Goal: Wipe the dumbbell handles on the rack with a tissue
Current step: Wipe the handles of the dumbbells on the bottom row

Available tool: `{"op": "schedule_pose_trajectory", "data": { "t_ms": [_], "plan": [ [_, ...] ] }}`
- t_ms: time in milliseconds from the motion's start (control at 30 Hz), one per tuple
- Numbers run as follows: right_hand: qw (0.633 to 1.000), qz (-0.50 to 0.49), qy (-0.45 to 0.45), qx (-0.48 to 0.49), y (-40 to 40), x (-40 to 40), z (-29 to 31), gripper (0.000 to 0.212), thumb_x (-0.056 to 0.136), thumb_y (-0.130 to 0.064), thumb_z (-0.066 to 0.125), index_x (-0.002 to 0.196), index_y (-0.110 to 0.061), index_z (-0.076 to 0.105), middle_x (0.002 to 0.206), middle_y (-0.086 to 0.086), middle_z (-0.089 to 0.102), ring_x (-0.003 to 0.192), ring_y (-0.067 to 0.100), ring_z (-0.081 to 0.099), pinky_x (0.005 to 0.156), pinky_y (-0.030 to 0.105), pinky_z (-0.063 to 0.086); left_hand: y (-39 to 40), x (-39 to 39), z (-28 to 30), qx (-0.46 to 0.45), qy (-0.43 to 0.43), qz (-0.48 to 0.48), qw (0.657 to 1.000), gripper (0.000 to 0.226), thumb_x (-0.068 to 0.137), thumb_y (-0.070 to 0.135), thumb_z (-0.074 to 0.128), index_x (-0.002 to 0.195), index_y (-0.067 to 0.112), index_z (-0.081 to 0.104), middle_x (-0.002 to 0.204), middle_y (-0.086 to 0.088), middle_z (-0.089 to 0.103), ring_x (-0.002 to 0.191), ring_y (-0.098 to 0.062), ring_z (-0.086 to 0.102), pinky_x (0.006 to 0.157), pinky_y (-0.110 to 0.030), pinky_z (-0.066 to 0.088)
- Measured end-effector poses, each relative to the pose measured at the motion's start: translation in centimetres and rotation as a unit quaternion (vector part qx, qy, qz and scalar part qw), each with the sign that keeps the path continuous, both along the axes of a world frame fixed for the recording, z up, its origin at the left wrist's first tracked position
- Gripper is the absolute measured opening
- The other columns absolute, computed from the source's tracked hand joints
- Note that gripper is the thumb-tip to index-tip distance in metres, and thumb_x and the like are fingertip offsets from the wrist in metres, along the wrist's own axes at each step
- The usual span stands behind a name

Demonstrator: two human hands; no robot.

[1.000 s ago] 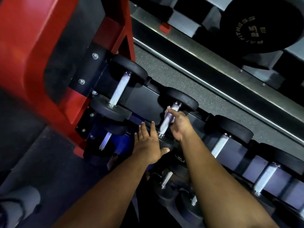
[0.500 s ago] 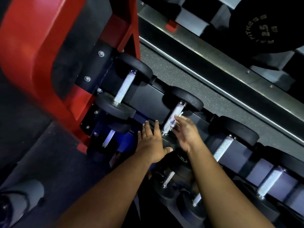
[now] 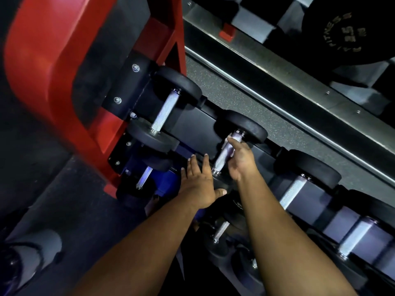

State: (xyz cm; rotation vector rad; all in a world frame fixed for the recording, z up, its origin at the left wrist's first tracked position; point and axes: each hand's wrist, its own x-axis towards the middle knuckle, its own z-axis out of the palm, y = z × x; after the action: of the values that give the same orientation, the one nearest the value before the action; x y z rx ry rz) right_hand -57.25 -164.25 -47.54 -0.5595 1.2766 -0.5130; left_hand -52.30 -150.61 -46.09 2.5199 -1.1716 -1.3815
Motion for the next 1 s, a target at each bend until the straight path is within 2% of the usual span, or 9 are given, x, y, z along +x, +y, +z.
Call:
{"op": "schedule_pose_trajectory", "data": {
  "t_ms": [100,200,367,533,700,800,900,933,1000],
  "plan": [
    [1.000,0.019,-0.021,-0.006,0.0,-0.8,-0.6,0.027,0.090,-0.004,0.065,0.115,-0.007,0.055,0.082,0.005,0.065,0.074,0.015,0.063,0.068,0.026,0.055,-0.1,0.1,0.0,0.002,0.005,0.000,1.000,0.126,0.084,0.067,0.066,0.156,0.018,-0.025,0.162,-0.024,-0.027,0.153,-0.036,-0.018,0.123,-0.053,-0.006],
    [0.998,-0.019,-0.050,-0.041,1.4,-1.9,-0.6,0.019,0.095,0.003,0.055,0.102,-0.014,0.059,0.081,-0.001,0.064,0.071,0.008,0.060,0.070,0.020,0.051,0.0,0.1,0.0,0.002,0.003,-0.002,1.000,0.125,0.084,0.067,0.065,0.155,0.017,-0.025,0.161,-0.024,-0.028,0.153,-0.036,-0.019,0.123,-0.053,-0.007],
    [0.999,-0.016,-0.040,-0.021,1.0,-0.2,-0.1,0.010,0.096,0.000,0.057,0.096,-0.010,0.061,0.074,0.001,0.071,0.068,0.012,0.068,0.070,0.027,0.055,0.0,0.1,0.0,-0.001,0.004,-0.003,1.000,0.126,0.084,0.067,0.065,0.155,0.017,-0.026,0.161,-0.024,-0.028,0.153,-0.037,-0.018,0.123,-0.055,-0.006],
    [0.995,-0.040,-0.018,-0.092,1.8,-1.9,-0.5,0.019,0.096,0.006,0.053,0.099,-0.012,0.061,0.073,0.001,0.058,0.062,0.007,0.052,0.068,0.021,0.047,0.1,0.0,-0.4,-0.007,0.002,0.005,1.000,0.126,0.083,0.067,0.066,0.156,0.018,-0.024,0.162,-0.024,-0.026,0.153,-0.037,-0.017,0.122,-0.053,-0.006],
    [0.998,-0.039,-0.047,-0.018,1.7,0.4,-1.0,0.009,0.096,-0.004,0.060,0.103,-0.010,0.061,0.076,0.004,0.068,0.066,0.014,0.065,0.067,0.030,0.054,0.2,0.0,-0.3,-0.015,-0.002,0.006,1.000,0.126,0.082,0.066,0.067,0.157,0.018,-0.021,0.163,-0.024,-0.022,0.154,-0.037,-0.014,0.122,-0.054,-0.005],
    [0.996,-0.035,0.020,-0.075,2.2,-0.5,-2.0,0.018,0.095,0.001,0.058,0.112,-0.005,0.062,0.083,0.006,0.069,0.069,0.011,0.065,0.070,0.029,0.053,0.2,0.1,-0.5,-0.013,0.002,0.008,1.000,0.126,0.082,0.067,0.067,0.157,0.018,-0.022,0.163,-0.024,-0.022,0.154,-0.037,-0.014,0.123,-0.055,-0.005],
    [0.975,0.008,0.106,-0.193,3.3,-1.9,-2.2,0.035,0.092,0.002,0.056,0.126,-0.007,0.064,0.109,0.008,0.073,0.093,0.018,0.069,0.088,0.032,0.051,0.3,0.1,-0.6,-0.017,0.002,0.007,1.000,0.126,0.082,0.066,0.067,0.156,0.017,-0.022,0.163,-0.025,-0.023,0.153,-0.038,-0.014,0.123,-0.055,-0.005],
    [0.955,0.046,0.163,-0.243,3.4,-1.8,-2.0,0.041,0.091,-0.001,0.057,0.130,-0.008,0.063,0.117,0.004,0.071,0.103,0.022,0.068,0.094,0.030,0.049,0.3,0.1,-0.6,-0.015,0.005,0.005,1.000,0.126,0.083,0.066,0.067,0.156,0.017,-0.022,0.163,-0.025,-0.022,0.153,-0.038,-0.014,0.123,-0.055,-0.004],
    [0.871,0.141,0.315,-0.349,3.4,-1.5,-1.2,0.048,0.090,-0.004,0.058,0.138,-0.011,0.058,0.122,0.006,0.070,0.110,0.027,0.065,0.093,0.024,0.045,0.1,0.1,-0.5,-0.016,-0.004,-0.002,1.000,0.125,0.083,0.066,0.066,0.157,0.015,-0.022,0.163,-0.025,-0.021,0.153,-0.038,-0.014,0.123,-0.056,-0.003]
  ]
}}
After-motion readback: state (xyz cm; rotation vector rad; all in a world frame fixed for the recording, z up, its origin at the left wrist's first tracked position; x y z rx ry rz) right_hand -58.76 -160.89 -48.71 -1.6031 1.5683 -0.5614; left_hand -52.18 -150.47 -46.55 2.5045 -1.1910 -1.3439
